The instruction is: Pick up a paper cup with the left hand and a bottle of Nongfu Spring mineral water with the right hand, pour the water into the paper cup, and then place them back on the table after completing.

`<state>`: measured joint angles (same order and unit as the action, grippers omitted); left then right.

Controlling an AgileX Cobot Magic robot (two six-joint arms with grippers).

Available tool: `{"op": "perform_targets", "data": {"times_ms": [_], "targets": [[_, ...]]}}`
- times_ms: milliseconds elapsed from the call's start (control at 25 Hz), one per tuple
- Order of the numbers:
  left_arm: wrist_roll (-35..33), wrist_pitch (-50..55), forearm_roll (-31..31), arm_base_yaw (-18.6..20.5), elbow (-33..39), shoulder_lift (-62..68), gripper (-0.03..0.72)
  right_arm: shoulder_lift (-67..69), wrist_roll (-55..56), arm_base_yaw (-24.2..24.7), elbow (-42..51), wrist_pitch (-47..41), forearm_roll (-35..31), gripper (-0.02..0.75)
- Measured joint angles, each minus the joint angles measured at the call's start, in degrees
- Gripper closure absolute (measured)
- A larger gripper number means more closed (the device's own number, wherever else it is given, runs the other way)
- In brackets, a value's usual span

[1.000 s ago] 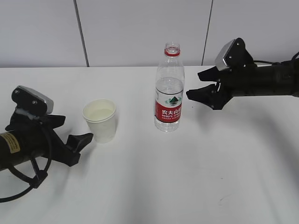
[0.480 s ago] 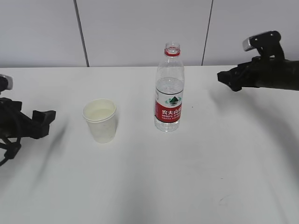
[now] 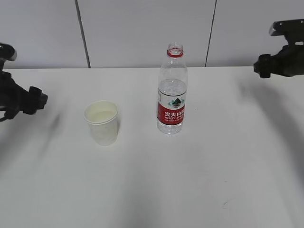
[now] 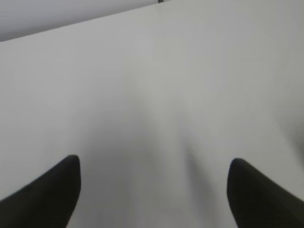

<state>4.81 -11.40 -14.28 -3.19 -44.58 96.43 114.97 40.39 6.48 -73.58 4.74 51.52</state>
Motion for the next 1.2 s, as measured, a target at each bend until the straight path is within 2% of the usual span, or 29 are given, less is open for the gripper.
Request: {"op": "perform_targets", "data": {"times_ms": [240,320,400,560,720,1000,1200], "targets": [[0.0,19.3,0.0,0.0,-11.6,0.0,0.116,-2.0,0.4,0.0,-4.8,-17.0,-1.0,0.145],[0.0,24.7,0.0,0.0,-14.6,0.0,0.116,-2.0,-0.4,0.0,-6.0,-23.4,-3.7,0.145],[0.0,30.7,0.0,0.0,-17.4,0.0,0.120,-2.0,-6.8,0.0,-7.3,-29.8,-10.3,0.145],[0.0,42.0,0.3,0.0,-22.3,0.0,0.125,-2.0,-25.8,0.1,-11.8,-41.8,-28.9,0.145],[-0.2,55.5,2.1,0.0,-27.6,0.0,0.125,-2.0,-36.0,0.1,-18.0,-54.0,-39.4,0.145],[-3.7,69.5,6.8,0.1,-33.9,0.0,0.125,-2.0,-43.6,0.1,-27.6,-70.1,-47.4,0.145],[-4.8,73.6,8.3,0.1,-34.4,0.0,0.125,-2.0,-46.5,0.1,-29.5,-74.8,-49.2,0.146]]}}
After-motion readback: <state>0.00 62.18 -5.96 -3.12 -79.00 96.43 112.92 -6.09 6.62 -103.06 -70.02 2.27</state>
